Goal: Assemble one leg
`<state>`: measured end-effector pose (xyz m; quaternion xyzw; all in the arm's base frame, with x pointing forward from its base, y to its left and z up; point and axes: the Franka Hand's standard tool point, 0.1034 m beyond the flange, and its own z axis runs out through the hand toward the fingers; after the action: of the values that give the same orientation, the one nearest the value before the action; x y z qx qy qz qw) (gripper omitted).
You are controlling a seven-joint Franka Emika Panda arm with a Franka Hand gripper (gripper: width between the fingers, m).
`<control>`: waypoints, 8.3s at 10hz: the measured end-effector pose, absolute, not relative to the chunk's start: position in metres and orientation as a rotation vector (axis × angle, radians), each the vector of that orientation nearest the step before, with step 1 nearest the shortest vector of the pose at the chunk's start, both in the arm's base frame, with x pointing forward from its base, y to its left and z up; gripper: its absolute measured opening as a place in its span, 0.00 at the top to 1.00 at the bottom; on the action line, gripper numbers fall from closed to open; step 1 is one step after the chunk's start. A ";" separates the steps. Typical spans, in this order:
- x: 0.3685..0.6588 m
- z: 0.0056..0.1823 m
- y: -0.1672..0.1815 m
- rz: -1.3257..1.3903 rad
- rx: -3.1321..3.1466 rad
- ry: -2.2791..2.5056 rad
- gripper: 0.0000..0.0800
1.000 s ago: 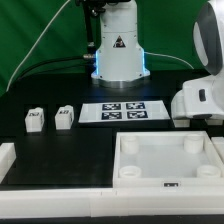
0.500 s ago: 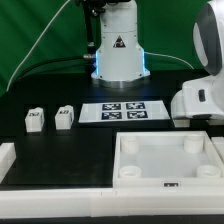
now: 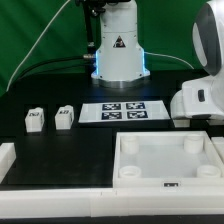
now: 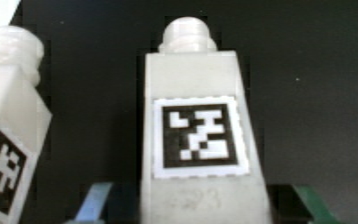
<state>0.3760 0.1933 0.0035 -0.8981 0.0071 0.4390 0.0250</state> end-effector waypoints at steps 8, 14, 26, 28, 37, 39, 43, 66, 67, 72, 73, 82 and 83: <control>0.401 0.092 0.169 1.286 -2.823 0.127 0.63; 0.419 0.084 0.178 0.687 -2.993 0.147 0.63; 0.500 0.117 0.152 -0.009 -3.010 -0.113 0.63; 0.501 0.115 0.151 -0.051 -3.009 -0.111 0.63; 0.590 0.131 0.114 -0.316 -2.974 -0.297 0.63; 0.591 0.130 0.112 -0.374 -2.975 -0.291 0.63; 0.593 0.128 0.107 -0.520 -2.973 -0.283 0.63; 0.613 0.087 0.113 -0.825 -2.930 -0.289 0.63; 0.614 0.088 0.114 -0.873 -2.920 -0.287 0.63; 0.615 0.100 0.110 -0.864 -2.925 -0.288 0.35; 0.616 0.103 0.110 -0.869 -2.924 -0.287 0.22; 0.618 0.136 0.108 -0.782 -2.936 -0.299 0.19; 0.616 0.132 0.110 -0.732 -2.942 -0.304 0.19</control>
Offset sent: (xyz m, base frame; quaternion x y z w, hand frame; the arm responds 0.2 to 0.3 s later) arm -0.0065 -0.0096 0.0671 0.0139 0.0224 0.1138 0.9932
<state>0.6162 0.1102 0.1322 -0.9645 -0.0996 -0.2399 0.0472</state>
